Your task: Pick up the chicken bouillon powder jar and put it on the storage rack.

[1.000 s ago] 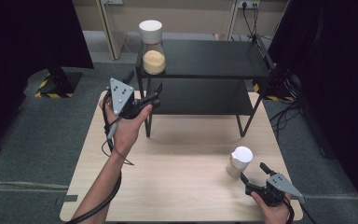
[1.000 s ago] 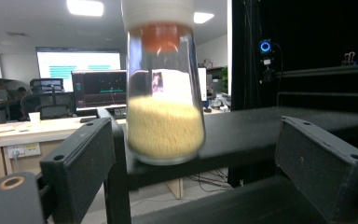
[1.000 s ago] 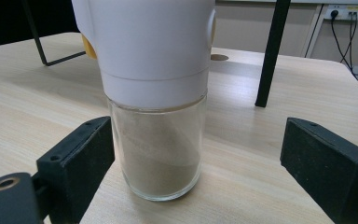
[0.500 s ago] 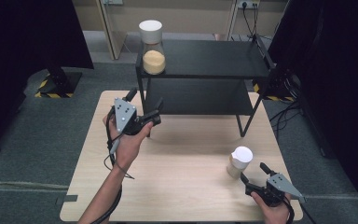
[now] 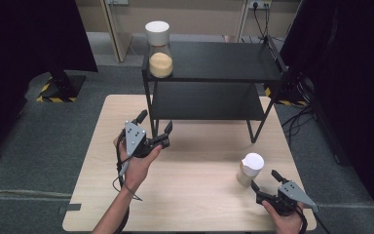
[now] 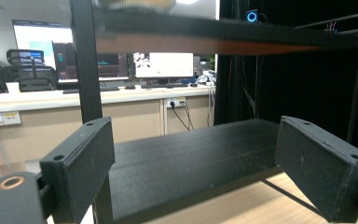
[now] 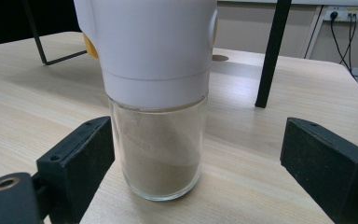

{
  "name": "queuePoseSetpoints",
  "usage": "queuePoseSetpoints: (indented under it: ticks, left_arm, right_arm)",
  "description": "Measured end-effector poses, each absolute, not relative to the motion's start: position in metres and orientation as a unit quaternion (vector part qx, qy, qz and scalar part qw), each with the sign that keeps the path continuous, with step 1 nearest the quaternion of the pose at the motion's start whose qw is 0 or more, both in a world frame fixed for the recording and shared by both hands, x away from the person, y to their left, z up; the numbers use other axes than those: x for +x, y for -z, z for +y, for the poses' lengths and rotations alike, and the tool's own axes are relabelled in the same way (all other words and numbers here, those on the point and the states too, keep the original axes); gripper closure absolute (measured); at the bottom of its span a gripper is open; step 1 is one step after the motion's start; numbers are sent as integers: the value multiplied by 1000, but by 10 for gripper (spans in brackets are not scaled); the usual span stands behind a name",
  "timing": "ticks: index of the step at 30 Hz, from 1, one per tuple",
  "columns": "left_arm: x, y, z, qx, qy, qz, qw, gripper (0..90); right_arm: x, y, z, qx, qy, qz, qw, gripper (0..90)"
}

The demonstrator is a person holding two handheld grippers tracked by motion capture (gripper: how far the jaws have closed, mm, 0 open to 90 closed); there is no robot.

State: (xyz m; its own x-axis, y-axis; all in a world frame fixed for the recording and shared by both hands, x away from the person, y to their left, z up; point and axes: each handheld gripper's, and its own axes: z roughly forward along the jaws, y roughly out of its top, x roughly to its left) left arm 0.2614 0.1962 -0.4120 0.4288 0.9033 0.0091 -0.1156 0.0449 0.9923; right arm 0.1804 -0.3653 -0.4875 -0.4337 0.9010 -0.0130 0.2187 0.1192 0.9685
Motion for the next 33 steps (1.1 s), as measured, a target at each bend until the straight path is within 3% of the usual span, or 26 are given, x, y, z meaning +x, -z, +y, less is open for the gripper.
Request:
queuePoseSetpoints:
  ticks: [33]
  left_arm:
    - [235,509,211,606,-351,388,599,121]
  right_arm:
    - [180,488,-365,416,-517,671,331,99]
